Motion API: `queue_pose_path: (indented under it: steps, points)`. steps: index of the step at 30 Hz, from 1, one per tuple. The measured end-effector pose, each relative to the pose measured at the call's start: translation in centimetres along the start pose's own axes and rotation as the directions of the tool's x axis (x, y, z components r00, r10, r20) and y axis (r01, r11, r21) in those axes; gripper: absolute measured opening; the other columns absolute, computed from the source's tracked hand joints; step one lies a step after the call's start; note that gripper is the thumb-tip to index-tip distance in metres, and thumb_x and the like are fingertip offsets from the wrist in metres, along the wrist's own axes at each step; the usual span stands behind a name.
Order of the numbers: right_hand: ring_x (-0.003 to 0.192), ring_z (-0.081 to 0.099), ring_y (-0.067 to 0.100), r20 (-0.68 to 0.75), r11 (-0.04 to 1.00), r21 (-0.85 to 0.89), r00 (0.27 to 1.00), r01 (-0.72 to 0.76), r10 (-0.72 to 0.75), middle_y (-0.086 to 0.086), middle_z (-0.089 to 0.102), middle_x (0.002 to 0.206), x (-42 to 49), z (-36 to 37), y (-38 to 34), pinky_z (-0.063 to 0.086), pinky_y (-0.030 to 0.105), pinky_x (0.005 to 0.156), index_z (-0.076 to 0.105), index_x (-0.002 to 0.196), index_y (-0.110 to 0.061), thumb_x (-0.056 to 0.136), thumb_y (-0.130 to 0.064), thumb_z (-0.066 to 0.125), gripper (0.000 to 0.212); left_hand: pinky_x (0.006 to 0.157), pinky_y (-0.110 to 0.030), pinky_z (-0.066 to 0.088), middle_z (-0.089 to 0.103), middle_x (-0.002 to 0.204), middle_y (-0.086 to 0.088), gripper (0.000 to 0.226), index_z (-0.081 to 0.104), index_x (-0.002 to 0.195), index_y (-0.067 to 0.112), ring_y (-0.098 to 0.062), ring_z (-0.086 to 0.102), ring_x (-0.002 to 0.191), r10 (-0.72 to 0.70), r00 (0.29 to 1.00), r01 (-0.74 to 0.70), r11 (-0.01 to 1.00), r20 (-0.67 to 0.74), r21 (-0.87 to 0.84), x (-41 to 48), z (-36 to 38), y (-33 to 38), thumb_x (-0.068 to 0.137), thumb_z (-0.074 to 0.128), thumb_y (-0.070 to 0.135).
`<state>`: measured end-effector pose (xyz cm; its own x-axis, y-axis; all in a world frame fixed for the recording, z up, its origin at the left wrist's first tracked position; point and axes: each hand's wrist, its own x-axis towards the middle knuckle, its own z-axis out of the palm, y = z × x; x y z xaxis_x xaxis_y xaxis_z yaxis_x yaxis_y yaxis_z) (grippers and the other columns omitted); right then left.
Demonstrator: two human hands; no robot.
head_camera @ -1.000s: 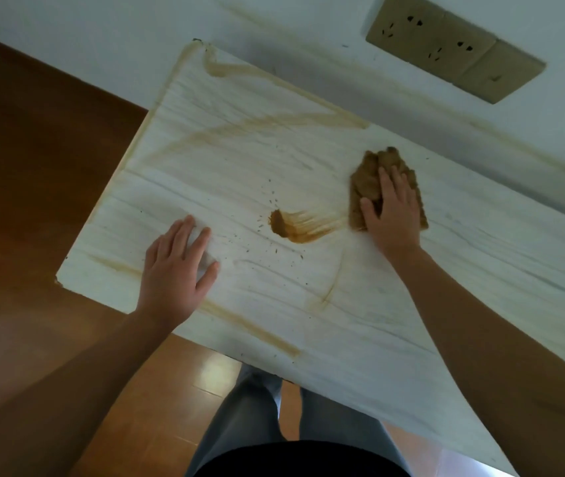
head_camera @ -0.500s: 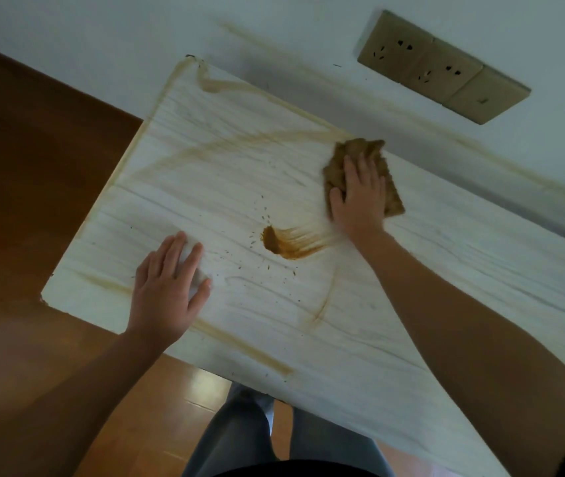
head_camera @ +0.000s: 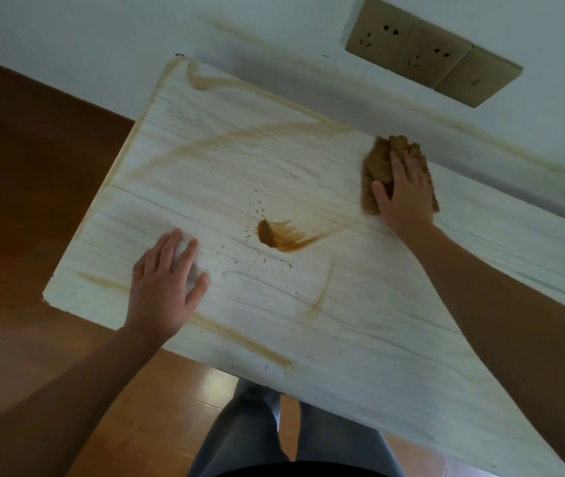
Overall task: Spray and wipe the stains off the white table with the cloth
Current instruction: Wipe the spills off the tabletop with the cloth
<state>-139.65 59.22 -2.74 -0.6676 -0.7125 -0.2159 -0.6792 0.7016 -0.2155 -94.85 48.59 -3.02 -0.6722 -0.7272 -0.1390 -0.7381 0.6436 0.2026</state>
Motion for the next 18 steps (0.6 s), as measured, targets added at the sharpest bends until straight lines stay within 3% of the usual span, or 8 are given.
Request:
queue_pose_path:
  steps: [7, 10, 14, 16, 18]
  points:
    - [0.155, 0.011, 0.028, 0.027, 0.997, 0.063, 0.999, -0.032, 0.03, 0.013, 0.015, 0.167, -10.5, 2.8, -3.1, 0.007, 0.045, 0.125, 0.02, 0.16, -0.013, 0.101, -0.028, 0.046, 0.066, 0.115, -0.051, 0.032, 0.034, 0.161, -0.015, 0.065, 0.044, 0.15, 0.015, -0.034, 0.03, 0.149, -0.016, 1.0, 0.016, 1.0, -0.011, 0.009, -0.2, 0.0, 0.5, 0.096, 0.043, 0.052]
    - [0.156, 0.003, 0.022, 0.088, 0.992, 0.062, 0.99, 0.106, -0.111, 0.007, 0.012, 0.168, -17.9, 4.9, -5.4, 0.002, 0.045, 0.126, 0.014, 0.161, -0.019, 0.101, -0.033, 0.041, 0.067, 0.114, -0.052, 0.032, 0.034, 0.161, -0.015, 0.064, 0.044, 0.148, 0.015, -0.035, 0.031, 0.148, -0.032, 0.999, 0.032, 0.999, -0.018, 0.023, -0.1, 0.3, 0.9, 0.096, 0.044, 0.052]
    - [0.156, -0.003, 0.022, 0.172, 0.948, -0.036, 0.937, 0.315, -0.305, 0.002, 0.006, 0.169, -24.6, 7.0, -6.0, 0.007, 0.049, 0.125, 0.01, 0.161, -0.023, 0.102, -0.041, 0.033, 0.066, 0.113, -0.051, 0.033, 0.037, 0.158, -0.019, 0.066, 0.044, 0.148, 0.013, -0.037, 0.033, 0.147, -0.021, 1.0, 0.022, 0.997, -0.021, 0.075, 0.0, 0.5, 0.8, 0.099, 0.039, 0.056]
    - [0.156, -0.005, 0.02, 0.235, 0.901, -0.018, 0.877, 0.434, -0.418, 0.0, 0.003, 0.169, -24.0, 6.6, -4.6, 0.01, 0.05, 0.125, 0.009, 0.161, -0.025, 0.102, -0.044, 0.033, 0.067, 0.114, -0.051, 0.033, 0.036, 0.159, -0.017, 0.066, 0.043, 0.149, 0.015, -0.036, 0.032, 0.148, -0.023, 1.0, 0.024, 0.997, -0.005, 0.077, 0.1, 0.4, 0.7, 0.099, 0.037, 0.057]
    - [0.156, 0.0, 0.02, 0.282, 0.805, 0.018, 0.77, 0.592, -0.573, 0.001, 0.008, 0.169, -21.1, 5.5, -3.0, 0.012, 0.05, 0.126, 0.014, 0.161, -0.026, 0.101, -0.045, 0.037, 0.067, 0.114, -0.051, 0.033, 0.035, 0.16, -0.015, 0.065, 0.042, 0.148, 0.018, -0.035, 0.031, 0.148, -0.028, 1.0, 0.028, 0.997, -0.001, 0.067, 0.2, 0.2, 0.7, 0.098, 0.037, 0.057]
